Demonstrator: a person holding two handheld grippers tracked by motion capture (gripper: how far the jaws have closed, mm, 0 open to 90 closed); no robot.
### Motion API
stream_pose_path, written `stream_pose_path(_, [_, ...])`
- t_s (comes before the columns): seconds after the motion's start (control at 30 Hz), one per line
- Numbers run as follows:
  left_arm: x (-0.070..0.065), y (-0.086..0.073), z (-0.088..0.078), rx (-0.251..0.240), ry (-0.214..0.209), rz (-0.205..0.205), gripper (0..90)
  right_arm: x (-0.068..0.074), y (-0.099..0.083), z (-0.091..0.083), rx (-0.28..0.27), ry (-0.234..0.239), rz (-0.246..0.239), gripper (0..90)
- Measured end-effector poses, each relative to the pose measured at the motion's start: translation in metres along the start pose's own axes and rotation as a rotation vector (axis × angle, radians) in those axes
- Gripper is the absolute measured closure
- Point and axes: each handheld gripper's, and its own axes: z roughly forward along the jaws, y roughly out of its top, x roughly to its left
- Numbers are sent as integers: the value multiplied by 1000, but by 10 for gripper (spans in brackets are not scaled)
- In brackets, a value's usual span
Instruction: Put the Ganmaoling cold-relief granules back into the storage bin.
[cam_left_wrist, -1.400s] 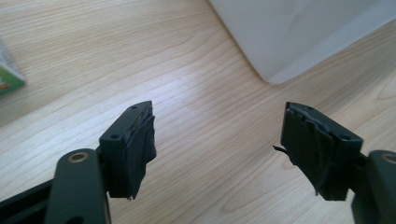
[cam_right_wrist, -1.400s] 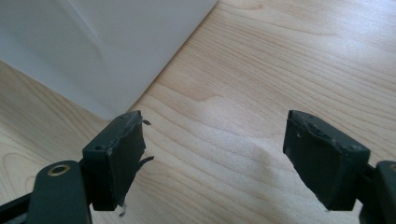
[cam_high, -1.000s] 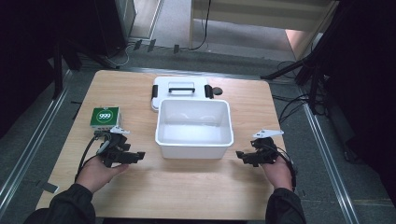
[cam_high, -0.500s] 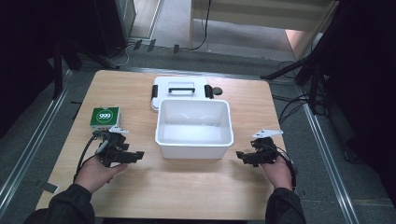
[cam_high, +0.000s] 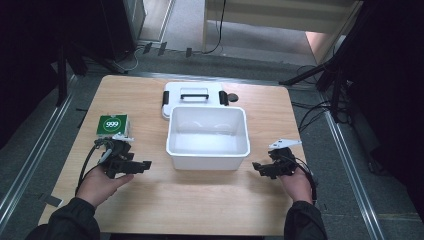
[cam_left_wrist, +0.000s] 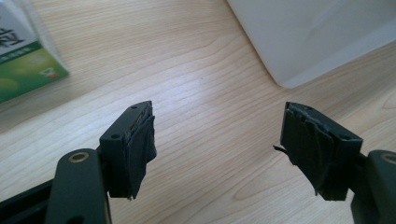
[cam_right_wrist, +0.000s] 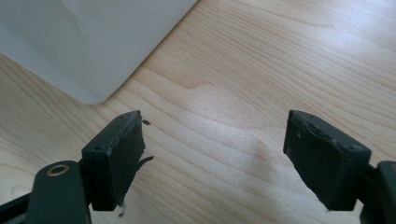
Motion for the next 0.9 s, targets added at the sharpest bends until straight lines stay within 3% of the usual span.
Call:
stream_pose_path(0.23, [8,1,-19,-19,40,-41,199,1,1,1,1,6,-22,206])
stream_pose_path(0.37, [15,4,-27,-15,52,-79,206,1,3,1,-15,11,-31,209])
stream_pose_path(0.5, [11,5,-35,-7,99,-91,170,2,5,0,-34,14,-33,209])
stream_pose_path(0.57, [12,10,-41,19,72,-94,137,2,6,1,-34,16,-31,211])
stream_pose_path(0.73, [20,19,-50,20,94,-121,130,4,6,1,-31,18,-46,222])
stream_pose_path(0.83, [28,27,-56,35,65,-129,119,5,5,2,-35,22,-42,220])
stream_pose_path(0.9, [32,34,-59,42,86,-128,119,5,5,2,-29,18,-39,218])
